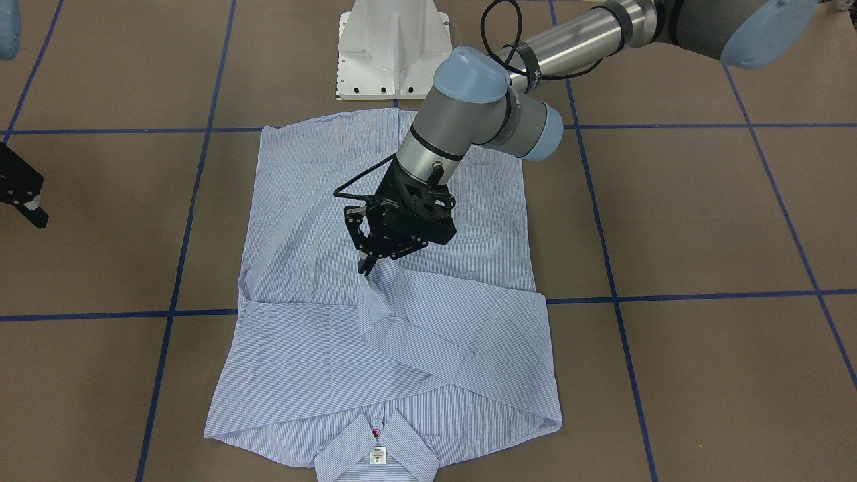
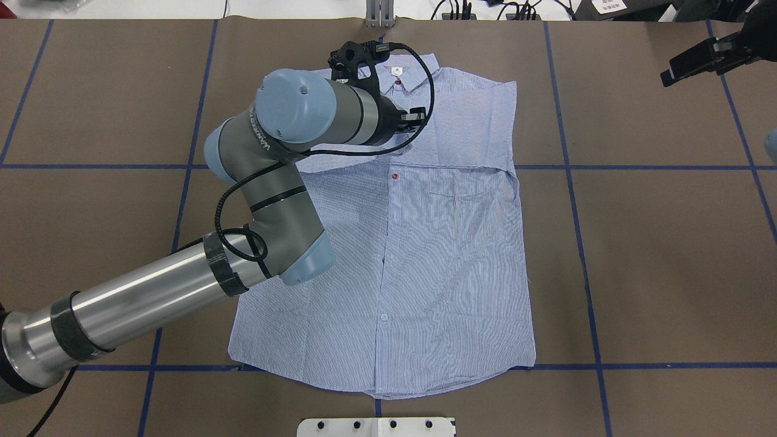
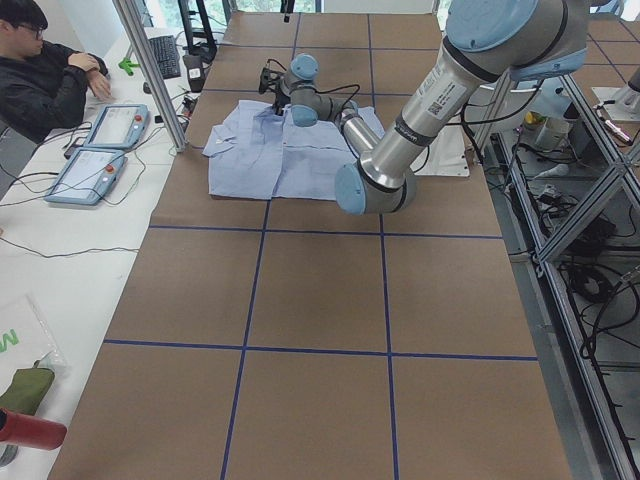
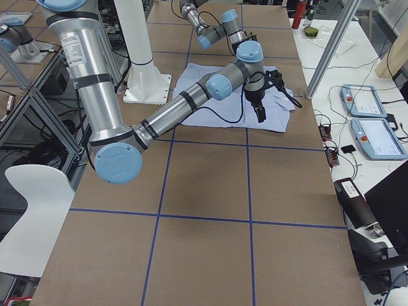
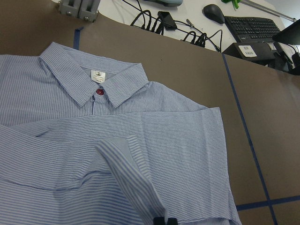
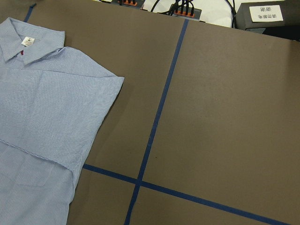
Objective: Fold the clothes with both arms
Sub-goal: 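Lift the sleeve with the left gripper and fold it across the shirt, then release the sleeve and withdraw the left gripper while the right gripper lowers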
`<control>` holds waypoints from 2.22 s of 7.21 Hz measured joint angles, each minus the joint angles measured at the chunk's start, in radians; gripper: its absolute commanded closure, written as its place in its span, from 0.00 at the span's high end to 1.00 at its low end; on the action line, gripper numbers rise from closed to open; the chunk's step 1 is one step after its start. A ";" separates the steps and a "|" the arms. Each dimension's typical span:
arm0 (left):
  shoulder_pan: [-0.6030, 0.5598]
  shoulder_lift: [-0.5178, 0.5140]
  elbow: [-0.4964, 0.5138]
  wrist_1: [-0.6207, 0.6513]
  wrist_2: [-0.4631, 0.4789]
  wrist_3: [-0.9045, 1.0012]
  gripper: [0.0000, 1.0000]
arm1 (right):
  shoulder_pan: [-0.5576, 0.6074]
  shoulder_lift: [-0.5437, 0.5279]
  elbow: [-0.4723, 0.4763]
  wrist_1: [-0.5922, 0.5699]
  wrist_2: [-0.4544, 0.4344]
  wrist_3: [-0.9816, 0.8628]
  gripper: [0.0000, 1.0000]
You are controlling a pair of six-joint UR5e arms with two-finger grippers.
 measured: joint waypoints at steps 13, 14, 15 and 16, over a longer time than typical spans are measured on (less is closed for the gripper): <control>-0.079 0.558 -0.716 0.300 -0.191 0.282 1.00 | -0.532 -0.026 0.319 -0.001 -0.341 0.840 1.00; -0.080 0.657 -0.788 0.298 -0.182 0.282 1.00 | -0.624 -0.041 0.339 -0.002 -0.424 0.917 1.00; -0.072 0.746 -0.841 0.291 -0.148 0.270 1.00 | -0.740 -0.061 0.347 -0.003 -0.565 0.987 1.00; -0.036 0.824 -0.877 0.270 -0.095 0.221 1.00 | -0.842 -0.078 0.350 -0.003 -0.693 1.044 1.00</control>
